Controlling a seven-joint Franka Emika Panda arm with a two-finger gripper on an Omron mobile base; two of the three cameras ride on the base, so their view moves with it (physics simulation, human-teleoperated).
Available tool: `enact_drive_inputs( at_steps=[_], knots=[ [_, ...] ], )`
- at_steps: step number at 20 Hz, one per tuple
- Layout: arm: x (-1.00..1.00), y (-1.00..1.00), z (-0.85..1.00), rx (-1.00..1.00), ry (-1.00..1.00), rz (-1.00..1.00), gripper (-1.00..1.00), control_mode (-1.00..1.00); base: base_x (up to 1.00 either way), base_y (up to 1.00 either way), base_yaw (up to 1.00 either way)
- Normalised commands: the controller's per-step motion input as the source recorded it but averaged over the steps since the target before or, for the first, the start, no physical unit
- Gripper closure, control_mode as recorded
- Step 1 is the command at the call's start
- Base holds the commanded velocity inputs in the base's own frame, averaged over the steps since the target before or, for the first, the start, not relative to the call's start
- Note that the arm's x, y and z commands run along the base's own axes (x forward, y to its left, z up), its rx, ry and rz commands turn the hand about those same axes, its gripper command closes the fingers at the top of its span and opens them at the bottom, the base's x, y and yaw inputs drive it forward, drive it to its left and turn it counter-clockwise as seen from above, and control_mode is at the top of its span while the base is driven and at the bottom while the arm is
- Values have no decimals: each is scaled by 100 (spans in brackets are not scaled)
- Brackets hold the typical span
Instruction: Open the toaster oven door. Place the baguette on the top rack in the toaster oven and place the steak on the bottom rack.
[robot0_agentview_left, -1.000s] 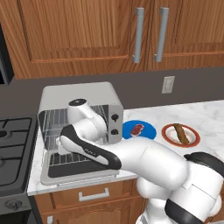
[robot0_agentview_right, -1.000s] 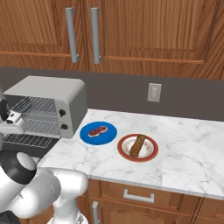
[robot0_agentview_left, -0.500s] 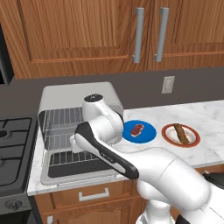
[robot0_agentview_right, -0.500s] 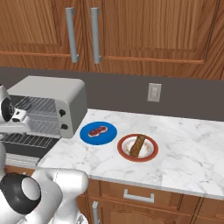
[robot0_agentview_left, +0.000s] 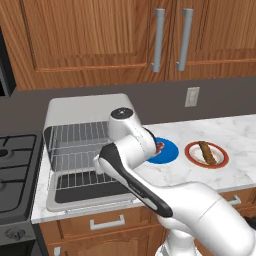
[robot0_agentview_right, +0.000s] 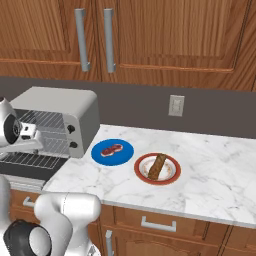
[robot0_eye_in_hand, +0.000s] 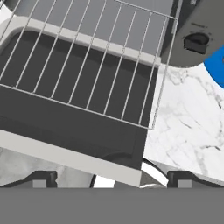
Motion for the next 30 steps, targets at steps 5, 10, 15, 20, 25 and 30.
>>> enact_drive_inputs(
  at_steps=[5, 10, 15, 20, 25, 30],
  knots=[
    [0, -16, 4, 3, -11, 0, -100, -100, 0, 0, 0],
    [0, -35, 0, 4, 0, 0, -100, -100, 0, 0, 0],
    [0, -38, 0, 14, 0, 0, -100, -100, 0, 0, 0],
    [0, -38, 0, 18, 0, 0, -100, -100, 0, 0, 0],
    [0, -39, 0, 17, 0, 0, -100, -100, 0, 0, 0],
    [0, -32, 0, 13, 0, 0, -100, -100, 0, 0, 0]
  ],
)
